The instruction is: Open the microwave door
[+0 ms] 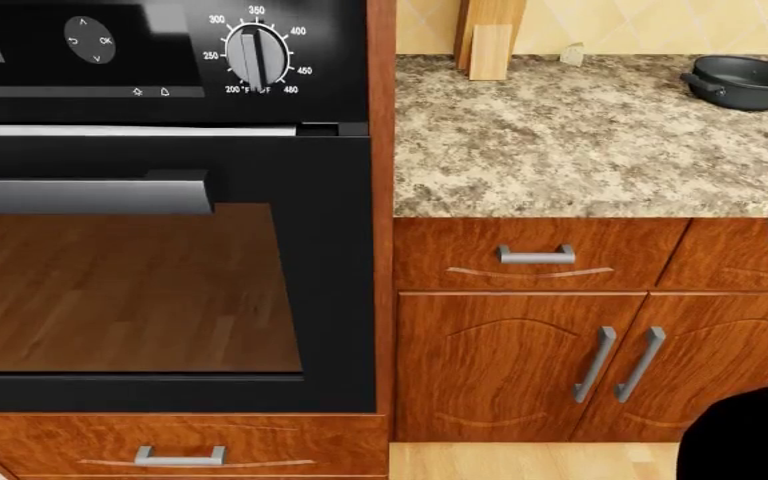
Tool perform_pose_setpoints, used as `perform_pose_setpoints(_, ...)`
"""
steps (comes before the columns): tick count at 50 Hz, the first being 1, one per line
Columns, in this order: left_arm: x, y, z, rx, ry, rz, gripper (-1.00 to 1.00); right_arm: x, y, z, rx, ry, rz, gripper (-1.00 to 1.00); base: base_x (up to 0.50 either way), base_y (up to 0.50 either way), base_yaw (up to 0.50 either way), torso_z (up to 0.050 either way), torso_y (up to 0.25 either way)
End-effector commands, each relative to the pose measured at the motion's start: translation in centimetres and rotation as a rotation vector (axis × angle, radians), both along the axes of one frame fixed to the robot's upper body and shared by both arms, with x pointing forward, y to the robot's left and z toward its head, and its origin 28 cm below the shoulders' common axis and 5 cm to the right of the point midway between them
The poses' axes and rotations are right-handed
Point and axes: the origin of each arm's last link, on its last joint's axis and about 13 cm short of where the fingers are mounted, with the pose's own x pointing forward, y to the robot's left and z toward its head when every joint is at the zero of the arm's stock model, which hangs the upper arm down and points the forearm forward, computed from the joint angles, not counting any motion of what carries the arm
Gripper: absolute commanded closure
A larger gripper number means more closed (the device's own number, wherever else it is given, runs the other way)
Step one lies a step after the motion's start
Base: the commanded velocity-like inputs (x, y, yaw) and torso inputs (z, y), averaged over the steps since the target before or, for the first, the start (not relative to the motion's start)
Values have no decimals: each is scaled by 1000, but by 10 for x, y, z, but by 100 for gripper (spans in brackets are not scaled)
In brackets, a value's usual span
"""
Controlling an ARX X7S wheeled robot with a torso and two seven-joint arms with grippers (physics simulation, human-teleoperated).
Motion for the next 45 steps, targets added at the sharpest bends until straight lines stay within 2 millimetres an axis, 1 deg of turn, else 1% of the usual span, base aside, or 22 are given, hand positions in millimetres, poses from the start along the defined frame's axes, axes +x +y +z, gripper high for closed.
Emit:
perform_pose_setpoints(1, 24, 4, 6, 4, 38, 52, -100, 0, 0, -1, 1, 1, 0, -100, 0, 0, 0, 0, 0)
perform_pose_setpoints(8, 41, 6, 14, 11, 53, 89, -100, 0, 0, -1, 0, 1, 1, -100, 0, 0, 0, 0, 0)
perform_pose_setpoints(15, 54, 9, 22, 13, 55, 120, -100, 0, 0, -1, 1, 1, 0, -100, 0, 0, 0, 0, 0)
perform_pose_setpoints(21, 68, 15, 29, -2, 64, 166, -100, 0, -1, -1, 2, 0, 0, -100, 0, 0, 0, 0, 0)
perform_pose_setpoints(25, 75, 19, 31, -3, 67, 189, -100, 0, 0, 0, 2, 0, 1, -100, 0, 0, 0, 0, 0)
perform_pose_setpoints(36, 86, 31, 39, -16, 65, 252, -100, 1, 1, 1, 0, -2, 6, -100, 0, 0, 0, 0, 0)
perform_pose_setpoints(45, 81, 48, 41, -65, 60, 294, -100, 1, 1, 2, 0, -3, 7, -100, 0, 0, 0, 0, 0)
